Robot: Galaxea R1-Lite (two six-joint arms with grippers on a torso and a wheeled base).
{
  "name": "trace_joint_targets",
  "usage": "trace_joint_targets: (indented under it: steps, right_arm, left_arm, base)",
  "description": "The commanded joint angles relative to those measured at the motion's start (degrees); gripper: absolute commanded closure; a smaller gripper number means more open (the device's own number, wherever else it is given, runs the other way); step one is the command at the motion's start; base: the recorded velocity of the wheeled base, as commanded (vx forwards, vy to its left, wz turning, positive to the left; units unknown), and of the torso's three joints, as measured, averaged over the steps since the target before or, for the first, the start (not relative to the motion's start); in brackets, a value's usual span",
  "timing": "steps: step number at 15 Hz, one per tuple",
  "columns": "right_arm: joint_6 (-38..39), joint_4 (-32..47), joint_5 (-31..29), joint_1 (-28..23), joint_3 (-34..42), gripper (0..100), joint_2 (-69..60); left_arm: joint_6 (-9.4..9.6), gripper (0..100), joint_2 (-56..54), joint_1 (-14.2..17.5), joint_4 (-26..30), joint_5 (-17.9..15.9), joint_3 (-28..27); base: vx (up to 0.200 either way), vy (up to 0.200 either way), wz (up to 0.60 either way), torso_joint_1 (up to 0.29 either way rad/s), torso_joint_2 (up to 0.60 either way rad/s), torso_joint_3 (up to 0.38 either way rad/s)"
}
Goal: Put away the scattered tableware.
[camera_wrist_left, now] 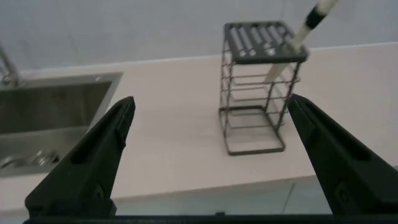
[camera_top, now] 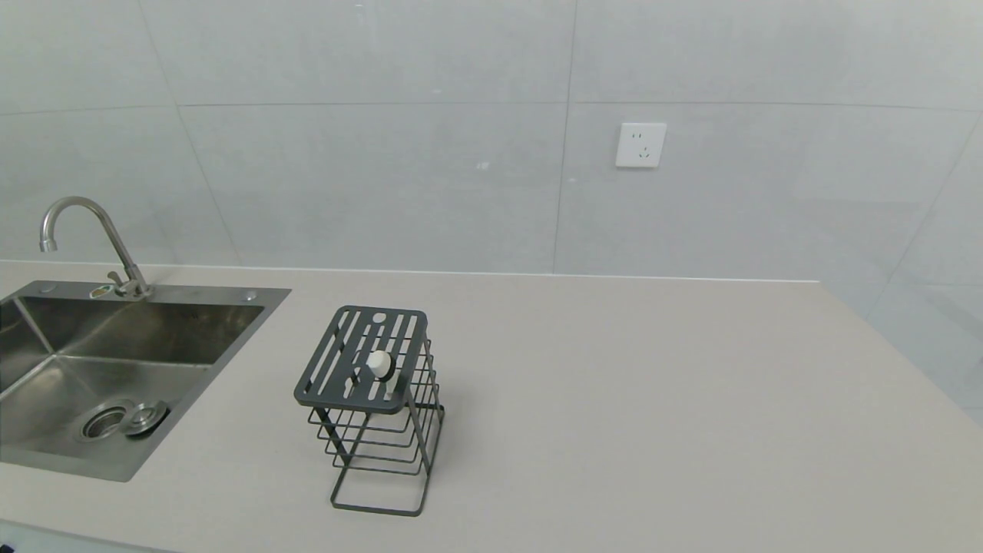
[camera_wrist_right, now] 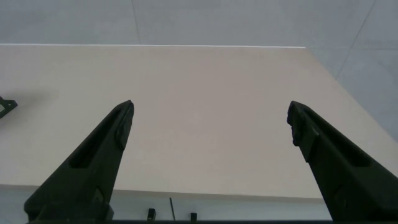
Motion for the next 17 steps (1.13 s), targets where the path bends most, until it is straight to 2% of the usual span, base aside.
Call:
trace_joint_targets:
  steps: [1, 4, 6, 7, 8, 9, 10, 11, 13, 17]
  right_arm:
    - [0.1, 0.0, 0.0, 0.0, 0.0, 0, 0.1]
    - [0.1, 0.0, -0.2, 0.0, 0.0, 0, 0.1]
    - [0.2, 0.0, -0.3, 0.0, 0.0, 0, 0.0]
    - [0.2, 0.0, -0.4, 0.0, 0.0, 0, 0.1]
    - [0.2, 0.0, -0.4, 0.0, 0.0, 0, 0.1]
    - [0.3, 0.0, -0.1, 0.0, 0.0, 0, 0.0]
    - [0.3, 0.0, -0.1, 0.0, 0.0, 0, 0.1]
    - [0.3, 0.0, 0.0, 0.0, 0.0, 0, 0.1]
    - [0.2, 0.0, 0.0, 0.0, 0.0, 0, 0.0]
    - [0.3, 0.0, 0.0, 0.0, 0.0, 0, 0.0]
  left_arm:
    - [0.41, 0, -0.1, 0.0, 0.7, 1.8, -0.2]
    - [-0.47, 0, -0.1, 0.0, 1.6, 3.2, -0.5]
    - [3.57, 0, -0.1, 0.1, 0.1, 6.5, -0.1]
    - [3.75, 0, -0.1, 0.1, -0.2, 7.7, 0.0]
    - [1.38, 0, -0.1, 0.0, 0.1, 6.7, 0.0]
    - [-2.49, 0, -0.1, -0.1, 3.7, 1.7, 0.0]
    - [-3.11, 0, -0.1, -0.2, 5.1, 0.9, -0.4]
    - [-2.58, 0, -0.1, -0.1, 3.5, 1.8, 0.0]
    - [-2.58, 0, -0.1, -0.1, 3.6, 1.7, 0.0]
    - [-3.19, 0, -0.1, -0.1, 3.7, 1.8, 0.0]
  base:
    - [0.0, 0.0, 0.0, 0.0, 0.0, 0.0]
    - [0.0, 0.0, 0.0, 0.0, 0.0, 0.0]
    - [0.0, 0.0, 0.0, 0.0, 0.0, 0.0]
    - [0.0, 0.0, 0.0, 0.0, 0.0, 0.0]
    - [0.0, 0.0, 0.0, 0.0, 0.0, 0.0]
    - [0.0, 0.0, 0.0, 0.0, 0.0, 0.0]
    - [0.0, 0.0, 0.0, 0.0, 0.0, 0.0]
    - [0.0, 0.0, 0.0, 0.0, 0.0, 0.0]
    - [0.0, 0.0, 0.0, 0.0, 0.0, 0.0]
    - [0.0, 0.0, 0.0, 0.0, 0.0, 0.0]
